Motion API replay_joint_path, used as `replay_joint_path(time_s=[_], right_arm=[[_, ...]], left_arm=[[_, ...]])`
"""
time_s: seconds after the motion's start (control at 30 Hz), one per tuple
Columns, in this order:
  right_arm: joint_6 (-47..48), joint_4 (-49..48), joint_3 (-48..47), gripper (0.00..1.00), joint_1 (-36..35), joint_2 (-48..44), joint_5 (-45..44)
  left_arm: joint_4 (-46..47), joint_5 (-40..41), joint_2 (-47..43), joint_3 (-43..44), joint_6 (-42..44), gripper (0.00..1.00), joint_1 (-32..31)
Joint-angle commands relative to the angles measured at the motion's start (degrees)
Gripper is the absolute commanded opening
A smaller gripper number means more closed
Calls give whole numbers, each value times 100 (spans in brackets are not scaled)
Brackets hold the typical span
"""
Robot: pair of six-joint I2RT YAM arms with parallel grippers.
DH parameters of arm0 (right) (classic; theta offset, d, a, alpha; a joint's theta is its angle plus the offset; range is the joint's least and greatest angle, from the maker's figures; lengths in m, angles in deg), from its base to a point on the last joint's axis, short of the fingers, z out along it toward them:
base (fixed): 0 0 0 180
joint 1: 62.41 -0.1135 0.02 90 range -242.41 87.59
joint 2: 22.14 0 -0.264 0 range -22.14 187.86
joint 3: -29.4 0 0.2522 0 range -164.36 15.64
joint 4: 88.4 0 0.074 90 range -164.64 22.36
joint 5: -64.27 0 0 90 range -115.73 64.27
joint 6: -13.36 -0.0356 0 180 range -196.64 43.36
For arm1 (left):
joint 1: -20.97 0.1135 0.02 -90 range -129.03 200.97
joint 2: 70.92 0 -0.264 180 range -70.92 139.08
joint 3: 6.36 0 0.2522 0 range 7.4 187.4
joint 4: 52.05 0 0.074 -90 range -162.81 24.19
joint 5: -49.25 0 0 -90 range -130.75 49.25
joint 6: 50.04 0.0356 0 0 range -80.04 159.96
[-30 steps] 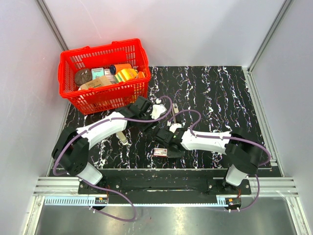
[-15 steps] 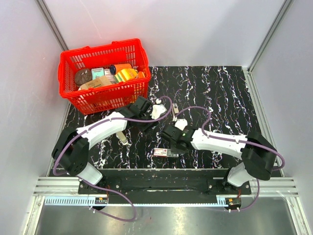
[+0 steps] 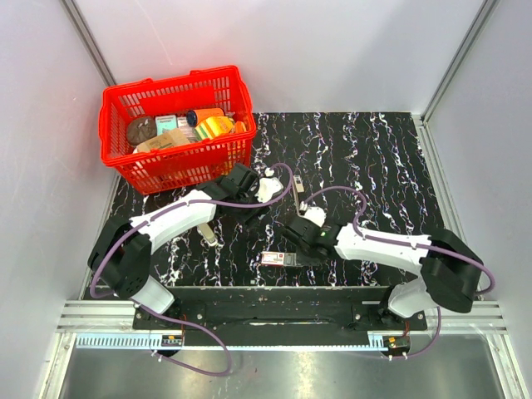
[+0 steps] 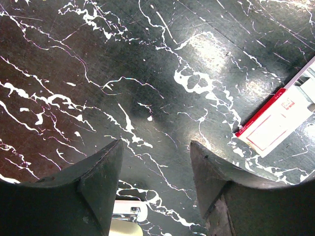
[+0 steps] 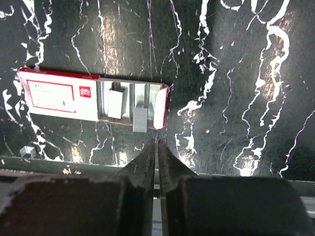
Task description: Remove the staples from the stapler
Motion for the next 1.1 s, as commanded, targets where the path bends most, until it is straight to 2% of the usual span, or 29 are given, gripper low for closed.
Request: replay_joint_path(time_s=[0.0,0.33,1.07], right_arm=[[95,-409,191,9,23,-435,300],[333,-514,7,7,22,171,705],[676,-356,-371,7,22,584,301]], left_arm=[[78,-110,-126,139,-6,61,23],[77,-101,-134,121,-14,61,31],[139,-101,-126,42,-14,61,23]])
